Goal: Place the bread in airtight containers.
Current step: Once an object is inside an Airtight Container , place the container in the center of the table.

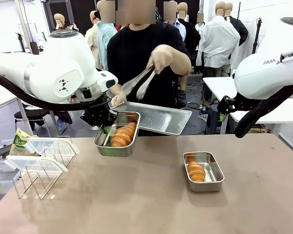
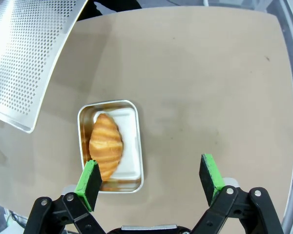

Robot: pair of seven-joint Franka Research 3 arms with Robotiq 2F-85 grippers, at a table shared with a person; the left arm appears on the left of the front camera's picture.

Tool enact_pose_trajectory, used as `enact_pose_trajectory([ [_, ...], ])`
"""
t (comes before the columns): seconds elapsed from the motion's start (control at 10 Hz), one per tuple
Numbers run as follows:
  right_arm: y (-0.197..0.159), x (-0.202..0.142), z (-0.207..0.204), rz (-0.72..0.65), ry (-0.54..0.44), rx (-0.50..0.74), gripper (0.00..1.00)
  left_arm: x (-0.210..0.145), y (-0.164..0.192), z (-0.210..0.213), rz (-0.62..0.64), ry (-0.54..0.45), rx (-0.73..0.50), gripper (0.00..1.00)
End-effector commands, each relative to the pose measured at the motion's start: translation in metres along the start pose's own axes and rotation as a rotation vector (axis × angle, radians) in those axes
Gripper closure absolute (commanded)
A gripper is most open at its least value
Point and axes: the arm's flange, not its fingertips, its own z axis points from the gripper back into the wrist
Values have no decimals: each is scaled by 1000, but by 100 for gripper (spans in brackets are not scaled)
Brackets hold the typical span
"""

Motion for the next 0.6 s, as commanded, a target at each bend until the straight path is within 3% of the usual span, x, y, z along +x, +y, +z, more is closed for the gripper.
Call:
enact_pose_trajectory([
  [0.0,0,-1,0,1,2,-1,0,1,2,3,-7,-9,2,100],
  [0.5,0,-1,0,1,2,-1,0,1,2,3,-7,-9,2,100],
])
